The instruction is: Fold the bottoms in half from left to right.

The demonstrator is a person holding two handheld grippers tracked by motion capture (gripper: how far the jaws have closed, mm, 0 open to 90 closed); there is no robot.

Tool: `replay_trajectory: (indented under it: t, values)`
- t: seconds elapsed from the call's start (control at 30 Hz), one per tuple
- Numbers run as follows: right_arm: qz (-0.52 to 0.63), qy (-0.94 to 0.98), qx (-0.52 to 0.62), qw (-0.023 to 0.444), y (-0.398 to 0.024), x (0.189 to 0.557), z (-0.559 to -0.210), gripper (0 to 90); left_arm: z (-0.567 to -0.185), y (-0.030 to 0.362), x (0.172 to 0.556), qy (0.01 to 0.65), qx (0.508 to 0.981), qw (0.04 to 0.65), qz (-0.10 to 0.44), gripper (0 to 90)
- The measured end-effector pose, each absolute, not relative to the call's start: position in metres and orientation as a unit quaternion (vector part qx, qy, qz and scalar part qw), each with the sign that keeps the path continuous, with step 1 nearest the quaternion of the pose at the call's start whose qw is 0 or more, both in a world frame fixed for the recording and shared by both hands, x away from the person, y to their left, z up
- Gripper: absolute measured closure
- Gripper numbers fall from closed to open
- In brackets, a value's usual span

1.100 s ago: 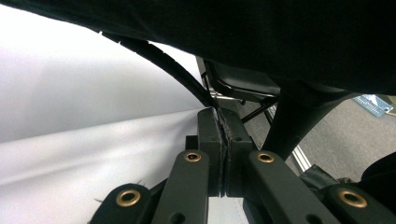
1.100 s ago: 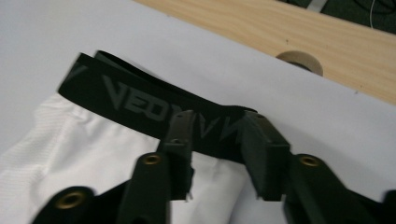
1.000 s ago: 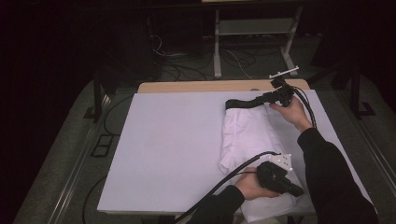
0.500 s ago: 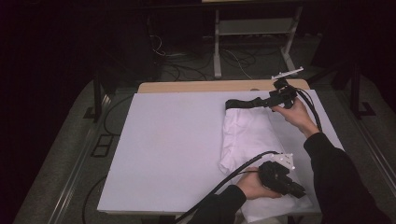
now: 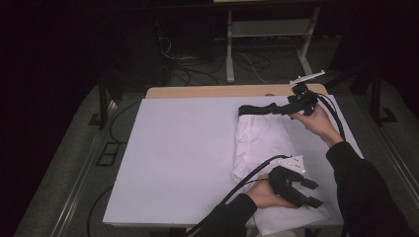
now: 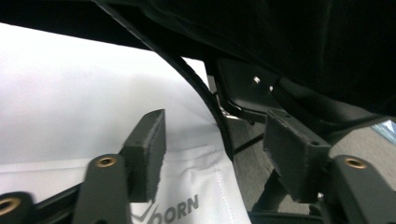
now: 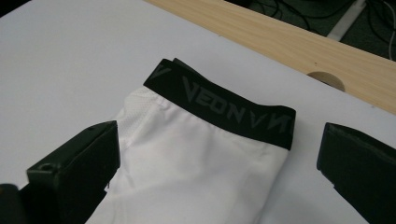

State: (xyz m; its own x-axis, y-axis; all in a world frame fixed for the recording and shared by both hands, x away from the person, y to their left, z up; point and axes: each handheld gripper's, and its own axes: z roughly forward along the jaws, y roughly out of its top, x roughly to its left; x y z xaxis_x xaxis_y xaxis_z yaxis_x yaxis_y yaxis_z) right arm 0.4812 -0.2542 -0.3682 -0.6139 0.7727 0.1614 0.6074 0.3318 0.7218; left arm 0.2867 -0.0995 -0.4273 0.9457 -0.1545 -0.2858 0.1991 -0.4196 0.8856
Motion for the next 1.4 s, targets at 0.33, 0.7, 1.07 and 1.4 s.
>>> replay_trajectory:
  t: [0.33, 0.7, 1.07, 1.4]
  values:
    - [0.393, 0.803, 0.433, 0.116, -0.263, 0.472, -0.367, 0.0, -0.413, -0.073, 0.302, 0.058, 0.814, 0.563, -0.133, 11.9]
    - [0.403, 0.793, 0.444, 0.109, -0.276, 0.472, -0.376, 0.0, -0.41, -0.047, 0.326, 0.105, 0.816, 0.559, -0.106, 0.0]
    - [0.404, 0.79, 0.449, 0.108, -0.281, 0.473, -0.381, 0.0, -0.405, -0.022, 0.354, 0.146, 0.808, 0.565, -0.079, 0.0]
    - [0.401, 0.788, 0.455, 0.105, -0.284, 0.474, -0.386, 0.0, -0.396, -0.003, 0.374, 0.173, 0.803, 0.568, -0.053, 0.0]
